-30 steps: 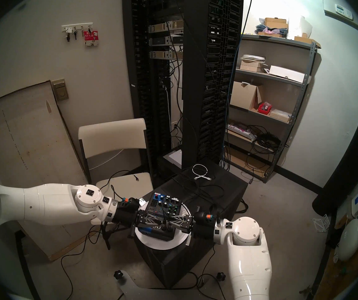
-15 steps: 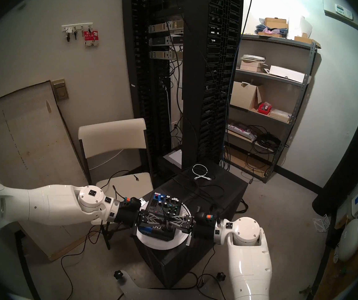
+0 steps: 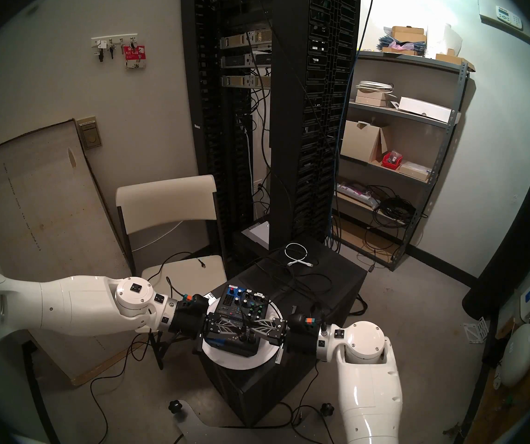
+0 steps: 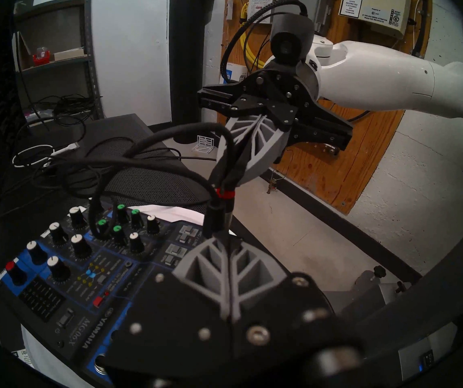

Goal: Insert aux cable

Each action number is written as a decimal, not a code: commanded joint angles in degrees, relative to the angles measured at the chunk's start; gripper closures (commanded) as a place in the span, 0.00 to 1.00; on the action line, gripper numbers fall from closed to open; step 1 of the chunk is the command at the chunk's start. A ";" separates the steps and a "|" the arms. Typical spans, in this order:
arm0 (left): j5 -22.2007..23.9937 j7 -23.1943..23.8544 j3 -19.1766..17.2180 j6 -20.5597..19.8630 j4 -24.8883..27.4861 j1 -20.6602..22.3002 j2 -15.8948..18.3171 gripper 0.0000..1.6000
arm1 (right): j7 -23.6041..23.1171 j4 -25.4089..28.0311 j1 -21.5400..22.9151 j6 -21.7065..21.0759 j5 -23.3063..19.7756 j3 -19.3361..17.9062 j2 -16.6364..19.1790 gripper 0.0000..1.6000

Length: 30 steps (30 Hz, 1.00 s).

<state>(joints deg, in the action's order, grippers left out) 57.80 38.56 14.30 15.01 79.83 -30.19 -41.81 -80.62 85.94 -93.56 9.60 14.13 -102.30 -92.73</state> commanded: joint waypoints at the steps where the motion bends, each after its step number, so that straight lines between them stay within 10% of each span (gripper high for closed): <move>1: 0.90 0.15 -0.81 0.99 0.00 0.05 -0.10 1.00 | 0.05 -0.14 -0.28 0.09 0.06 0.51 -0.06 1.00; 30: 1.60 -0.43 -1.00 0.78 -2.93 0.13 -3.43 1.00 | -0.28 -0.20 -0.28 0.00 0.34 0.38 -0.01 1.00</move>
<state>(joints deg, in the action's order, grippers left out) 59.08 38.91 14.20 15.63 77.66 -30.58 -44.15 -80.60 85.81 -93.53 9.63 14.19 -102.35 -92.77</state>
